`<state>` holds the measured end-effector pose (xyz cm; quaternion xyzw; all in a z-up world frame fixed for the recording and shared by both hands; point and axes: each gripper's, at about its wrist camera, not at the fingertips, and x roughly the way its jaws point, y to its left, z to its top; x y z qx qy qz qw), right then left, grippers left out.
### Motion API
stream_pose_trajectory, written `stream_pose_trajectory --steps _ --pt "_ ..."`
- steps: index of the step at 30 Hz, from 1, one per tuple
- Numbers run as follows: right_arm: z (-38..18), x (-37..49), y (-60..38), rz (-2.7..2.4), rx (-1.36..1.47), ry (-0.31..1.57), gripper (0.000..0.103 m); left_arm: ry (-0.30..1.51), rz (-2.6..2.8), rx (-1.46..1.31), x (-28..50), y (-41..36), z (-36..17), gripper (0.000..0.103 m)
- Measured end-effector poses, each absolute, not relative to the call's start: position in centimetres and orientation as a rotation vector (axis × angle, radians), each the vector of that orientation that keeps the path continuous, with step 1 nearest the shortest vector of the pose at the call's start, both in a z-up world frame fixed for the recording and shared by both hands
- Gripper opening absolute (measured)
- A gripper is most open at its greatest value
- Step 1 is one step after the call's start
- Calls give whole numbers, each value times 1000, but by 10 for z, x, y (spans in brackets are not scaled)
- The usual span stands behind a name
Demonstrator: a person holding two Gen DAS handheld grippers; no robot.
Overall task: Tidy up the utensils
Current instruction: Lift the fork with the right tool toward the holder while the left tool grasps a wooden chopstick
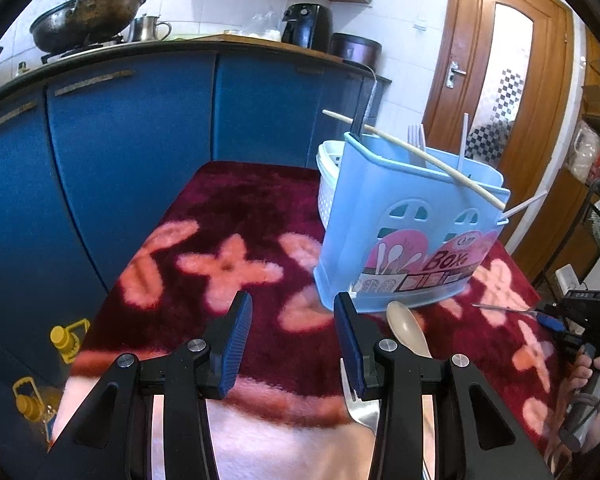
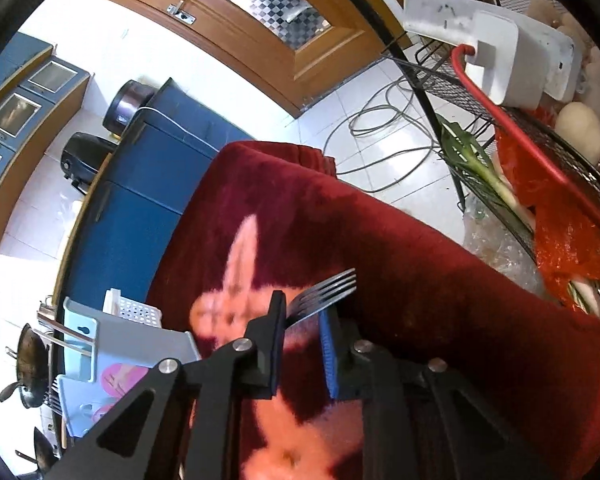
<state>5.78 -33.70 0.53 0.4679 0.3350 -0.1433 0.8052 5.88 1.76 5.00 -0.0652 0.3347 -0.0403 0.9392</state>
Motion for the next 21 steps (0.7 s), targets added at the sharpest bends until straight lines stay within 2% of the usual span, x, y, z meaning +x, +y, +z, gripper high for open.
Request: stream_pose_trajectory --steps 9,21 --pt "42 47 -335 -154 994 600 7 673 -195 -217 59 15 75 44" --pt "86 46 -318 -44 862 552 3 598 -301 -226 77 -6 141 44"
